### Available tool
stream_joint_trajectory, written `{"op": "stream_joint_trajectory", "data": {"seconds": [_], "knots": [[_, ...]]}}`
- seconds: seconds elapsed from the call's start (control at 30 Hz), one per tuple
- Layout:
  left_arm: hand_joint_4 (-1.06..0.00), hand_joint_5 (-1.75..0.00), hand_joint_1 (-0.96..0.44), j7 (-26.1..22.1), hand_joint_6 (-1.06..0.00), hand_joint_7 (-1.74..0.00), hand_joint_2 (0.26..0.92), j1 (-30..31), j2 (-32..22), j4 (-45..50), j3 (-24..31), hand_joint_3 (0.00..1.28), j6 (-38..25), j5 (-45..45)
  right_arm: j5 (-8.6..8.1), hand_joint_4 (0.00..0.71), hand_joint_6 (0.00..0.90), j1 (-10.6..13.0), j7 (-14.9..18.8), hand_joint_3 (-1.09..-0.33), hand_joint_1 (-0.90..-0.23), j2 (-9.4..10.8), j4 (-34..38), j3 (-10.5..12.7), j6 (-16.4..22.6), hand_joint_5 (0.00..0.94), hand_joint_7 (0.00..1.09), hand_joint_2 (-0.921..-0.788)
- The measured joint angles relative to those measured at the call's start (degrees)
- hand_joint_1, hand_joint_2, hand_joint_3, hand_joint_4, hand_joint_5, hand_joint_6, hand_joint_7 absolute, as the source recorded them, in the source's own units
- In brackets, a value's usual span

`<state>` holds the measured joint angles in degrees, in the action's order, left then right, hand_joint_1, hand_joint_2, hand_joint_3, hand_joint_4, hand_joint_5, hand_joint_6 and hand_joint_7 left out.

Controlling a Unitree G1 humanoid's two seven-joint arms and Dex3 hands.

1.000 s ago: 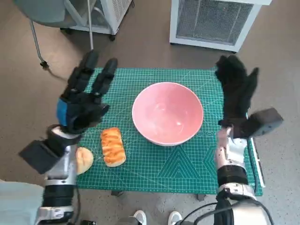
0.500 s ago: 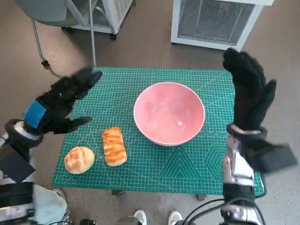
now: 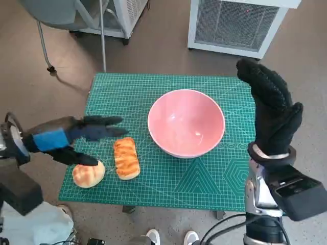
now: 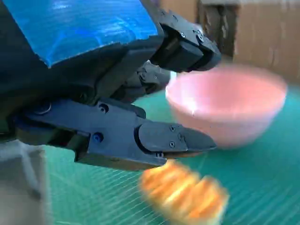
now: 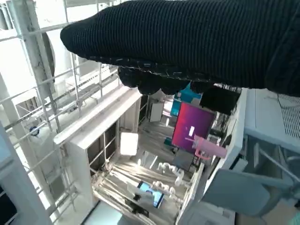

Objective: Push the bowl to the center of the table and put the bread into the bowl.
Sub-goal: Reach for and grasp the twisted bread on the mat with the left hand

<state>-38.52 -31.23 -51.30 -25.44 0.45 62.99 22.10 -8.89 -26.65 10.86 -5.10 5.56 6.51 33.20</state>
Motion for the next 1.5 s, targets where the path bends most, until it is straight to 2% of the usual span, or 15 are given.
{"op": "stream_joint_trajectory", "data": {"seconds": [0.23, 0.43, 0.8, 1.07, 1.5], "knots": [[-0.03, -0.01, -0.07, 8.7, -0.19, 0.0, 0.895, -2.8, -0.2, -0.9, -3.3, 0.04, 5.4, 15.4, 0.03, 0.354, -0.001, 0.0, 0.0, -0.629, -0.468, 0.0, -0.2, -0.1, -0.3, 0.013, 0.78, -0.921], [-0.06, -0.01, -0.08, 16.3, -0.2, -0.01, 0.901, -4.7, 0.2, -1.7, -6.3, 0.02, 5.6, 23.0, 0.01, 0.353, -0.001, 0.0, 0.0, -0.628, -0.472, 0.0, -0.1, -0.1, -0.3, 0.013, 0.77, -0.921], [-0.09, -0.02, -0.09, 26.9, -0.26, -0.03, 0.914, -8.7, 1.5, -4.7, -13.4, 0.01, 2.8, 32.1, -0.03, 0.354, -0.001, 0.1, 0.0, -0.624, -0.475, 0.0, -0.1, -0.2, -0.3, 0.013, 0.78, -0.921], [-0.11, -0.01, -0.09, 33.8, -0.25, -0.02, 0.92, -11.2, 2.0, -6.7, -18.9, 0.04, 0.3, 38.3, -0.2, 0.354, -0.001, 0.8, 0.0, -0.622, -0.477, 0.0, -0.1, -0.2, -0.2, 0.014, 0.79, -0.921], [-0.15, -0.02, -0.06, 41.1, -0.3, -0.05, 0.921, -14.8, 2.6, -12.1, -27.1, 0.11, -2.6, 43.3, -0.01, 0.357, -0.001, 1.1, 0.0, -0.619, -0.467, -0.1, -0.1, 0.0, 0.2, 0.015, 0.78, -0.921]]}}
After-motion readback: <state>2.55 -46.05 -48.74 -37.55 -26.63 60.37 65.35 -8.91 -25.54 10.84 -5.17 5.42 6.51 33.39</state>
